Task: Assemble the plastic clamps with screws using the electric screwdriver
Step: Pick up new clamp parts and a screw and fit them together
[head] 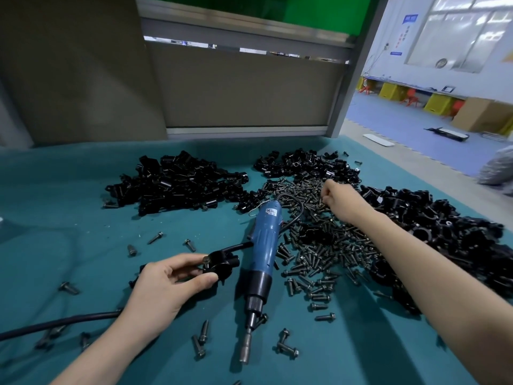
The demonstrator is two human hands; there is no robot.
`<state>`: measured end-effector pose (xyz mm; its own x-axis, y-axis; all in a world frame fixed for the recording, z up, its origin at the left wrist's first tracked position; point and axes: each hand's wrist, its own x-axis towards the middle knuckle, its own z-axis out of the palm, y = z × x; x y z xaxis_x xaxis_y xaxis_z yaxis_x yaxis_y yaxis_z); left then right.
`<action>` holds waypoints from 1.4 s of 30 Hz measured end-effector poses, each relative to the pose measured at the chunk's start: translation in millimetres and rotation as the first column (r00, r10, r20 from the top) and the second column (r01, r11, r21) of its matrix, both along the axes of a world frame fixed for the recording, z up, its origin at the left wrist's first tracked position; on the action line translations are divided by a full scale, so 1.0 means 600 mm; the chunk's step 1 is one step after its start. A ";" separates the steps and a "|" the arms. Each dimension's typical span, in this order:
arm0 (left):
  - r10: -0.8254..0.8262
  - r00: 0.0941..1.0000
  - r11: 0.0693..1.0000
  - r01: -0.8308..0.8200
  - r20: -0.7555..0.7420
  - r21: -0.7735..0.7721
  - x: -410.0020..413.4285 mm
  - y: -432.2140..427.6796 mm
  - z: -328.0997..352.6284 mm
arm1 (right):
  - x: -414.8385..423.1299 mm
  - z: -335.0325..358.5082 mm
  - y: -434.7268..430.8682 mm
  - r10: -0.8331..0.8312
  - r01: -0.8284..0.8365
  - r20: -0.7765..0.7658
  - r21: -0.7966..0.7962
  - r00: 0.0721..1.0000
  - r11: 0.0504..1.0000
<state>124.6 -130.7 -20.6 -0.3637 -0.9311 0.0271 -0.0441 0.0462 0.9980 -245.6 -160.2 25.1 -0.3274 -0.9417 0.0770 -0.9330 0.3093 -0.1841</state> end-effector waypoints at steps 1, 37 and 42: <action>-0.005 1.000 1.000 0.005 0.003 -0.006 0.000 0.000 0.000 | 0.016 0.010 0.003 0.014 -0.008 0.058 -0.103 0.998 0.995; -0.036 0.999 0.999 0.036 0.001 -0.039 0.001 -0.005 -0.009 | 0.294 0.062 0.070 0.598 -0.614 0.347 -0.076 0.723 0.786; -0.060 0.998 0.995 0.061 0.007 -0.079 0.003 -0.006 -0.012 | 0.287 0.052 0.067 0.298 -0.461 0.785 -0.019 0.543 0.887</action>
